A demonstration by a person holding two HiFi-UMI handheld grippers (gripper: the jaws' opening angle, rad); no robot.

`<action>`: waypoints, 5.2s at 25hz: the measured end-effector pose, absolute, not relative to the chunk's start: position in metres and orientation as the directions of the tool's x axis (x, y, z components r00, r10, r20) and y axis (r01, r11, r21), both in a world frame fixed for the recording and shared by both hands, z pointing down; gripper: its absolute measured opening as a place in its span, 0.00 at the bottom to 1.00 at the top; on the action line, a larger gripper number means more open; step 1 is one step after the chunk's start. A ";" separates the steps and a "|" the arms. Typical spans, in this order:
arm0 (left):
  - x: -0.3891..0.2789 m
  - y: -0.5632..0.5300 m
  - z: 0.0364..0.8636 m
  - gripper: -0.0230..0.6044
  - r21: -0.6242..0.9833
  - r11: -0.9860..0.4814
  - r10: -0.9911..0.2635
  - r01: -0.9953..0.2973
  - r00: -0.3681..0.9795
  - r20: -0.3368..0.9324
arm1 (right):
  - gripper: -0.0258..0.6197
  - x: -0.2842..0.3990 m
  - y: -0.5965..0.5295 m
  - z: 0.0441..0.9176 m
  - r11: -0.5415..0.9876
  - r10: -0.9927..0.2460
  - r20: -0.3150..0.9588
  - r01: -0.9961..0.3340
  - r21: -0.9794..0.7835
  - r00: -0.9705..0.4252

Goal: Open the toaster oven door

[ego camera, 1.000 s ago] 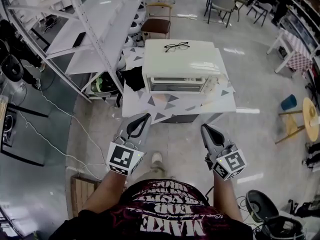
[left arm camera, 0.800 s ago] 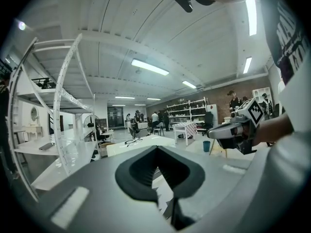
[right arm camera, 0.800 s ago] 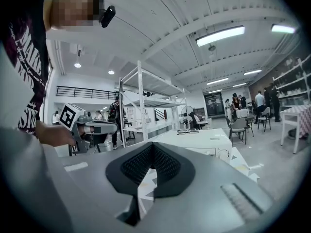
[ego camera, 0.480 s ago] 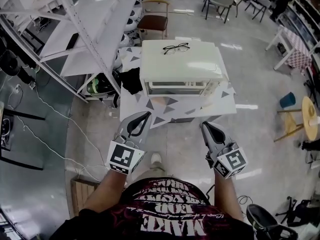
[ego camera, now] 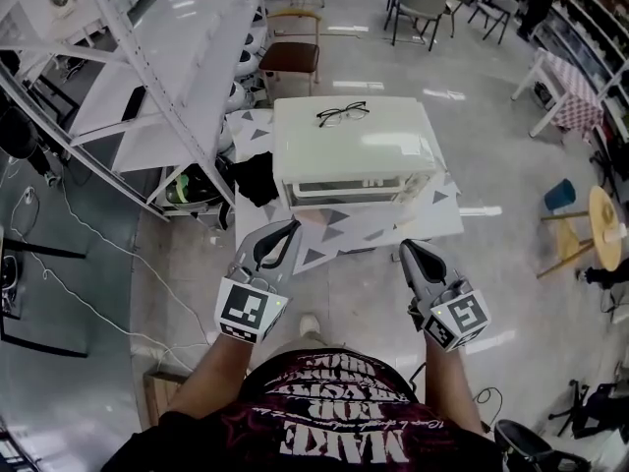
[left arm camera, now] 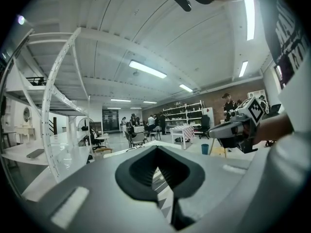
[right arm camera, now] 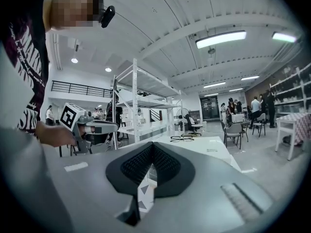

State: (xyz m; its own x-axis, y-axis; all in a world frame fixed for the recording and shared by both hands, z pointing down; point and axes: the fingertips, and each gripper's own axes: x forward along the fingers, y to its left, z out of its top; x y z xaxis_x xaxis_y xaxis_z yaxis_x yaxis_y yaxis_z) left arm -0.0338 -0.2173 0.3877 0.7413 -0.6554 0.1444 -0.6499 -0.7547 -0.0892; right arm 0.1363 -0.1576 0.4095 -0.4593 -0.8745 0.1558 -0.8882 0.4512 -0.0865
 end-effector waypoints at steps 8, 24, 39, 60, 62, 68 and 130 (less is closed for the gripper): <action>-0.044 -0.242 0.388 0.05 -0.080 -0.767 -0.642 -0.637 0.757 0.125 | 0.08 0.123 -0.182 0.404 0.443 -0.880 0.156 -0.894 -0.072 -0.449; -0.058 -0.255 0.419 0.05 0.012 -0.788 -0.608 -0.616 0.781 0.142 | 0.08 0.090 -0.191 0.405 0.471 -0.855 0.244 -0.882 -0.003 -0.457; -0.048 -0.276 0.426 0.05 -0.024 -0.760 -0.643 -0.649 0.746 0.175 | 0.08 0.088 -0.228 0.414 0.541 -0.815 0.214 -0.839 -0.051 -0.538; -0.013 -0.335 0.454 0.05 -0.025 -0.733 -0.664 -0.679 0.707 0.245 | 0.08 0.127 -0.288 0.431 0.574 -0.781 0.237 -0.814 -0.094 -0.578; -0.012 -0.340 0.462 0.05 -0.025 -0.729 -0.666 -0.685 0.700 0.257 | 0.08 0.128 -0.292 0.435 0.578 -0.775 0.244 -0.810 -0.101 -0.583; -0.012 -0.351 0.487 0.05 -0.016 -0.711 -0.674 -0.703 0.675 0.298 | 0.08 0.130 -0.302 0.445 0.594 -0.753 0.261 -0.794 -0.127 -0.605; 0.008 -0.329 0.559 0.05 -0.025 -0.747 -0.605 -0.664 0.664 0.439 | 0.08 0.150 -0.220 0.420 0.427 -0.870 0.187 -0.886 -0.179 -0.457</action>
